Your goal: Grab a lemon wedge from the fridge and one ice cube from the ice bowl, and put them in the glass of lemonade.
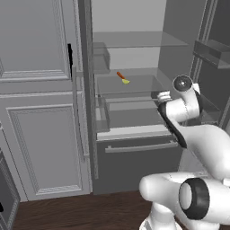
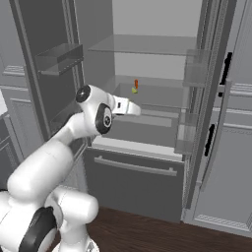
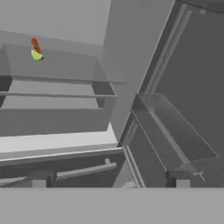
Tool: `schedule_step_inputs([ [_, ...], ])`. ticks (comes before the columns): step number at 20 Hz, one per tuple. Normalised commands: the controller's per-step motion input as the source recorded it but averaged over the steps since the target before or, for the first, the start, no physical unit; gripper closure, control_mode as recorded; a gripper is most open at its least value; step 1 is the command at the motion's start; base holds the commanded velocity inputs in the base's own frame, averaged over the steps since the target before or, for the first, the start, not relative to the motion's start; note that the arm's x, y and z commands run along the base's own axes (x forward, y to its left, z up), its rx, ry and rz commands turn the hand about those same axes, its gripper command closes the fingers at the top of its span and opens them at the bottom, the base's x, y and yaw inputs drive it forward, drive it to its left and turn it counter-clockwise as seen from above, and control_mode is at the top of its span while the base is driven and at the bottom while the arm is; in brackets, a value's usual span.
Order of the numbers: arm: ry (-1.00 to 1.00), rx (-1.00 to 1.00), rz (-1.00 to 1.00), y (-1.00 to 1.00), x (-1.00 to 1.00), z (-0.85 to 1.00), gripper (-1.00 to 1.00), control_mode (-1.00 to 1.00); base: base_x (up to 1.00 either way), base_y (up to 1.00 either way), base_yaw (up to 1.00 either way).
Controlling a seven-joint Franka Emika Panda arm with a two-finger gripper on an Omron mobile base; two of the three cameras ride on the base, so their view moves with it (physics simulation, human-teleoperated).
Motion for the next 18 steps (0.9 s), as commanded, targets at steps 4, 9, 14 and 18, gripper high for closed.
schedule_step_inputs([
  [4, -0.32, 0.26, 0.16, 0.46, -1.00, 0.49, -1.00, -1.00, 0.00, 0.00, 0.00],
  [9, -0.10, 0.19, 0.24, 0.51, -0.90, 0.37, -1.00, -1.00, 0.00, 0.00, 0.00],
  [14, 0.01, 0.02, 0.34, 0.62, -0.45, 0.00, -1.00, -1.00, 0.00, 0.00, 0.00],
  [18, 0.29, 0.00, 0.00, 0.37, -0.31, 0.02, -1.00, -1.00, 0.00, 0.00, 0.00],
])
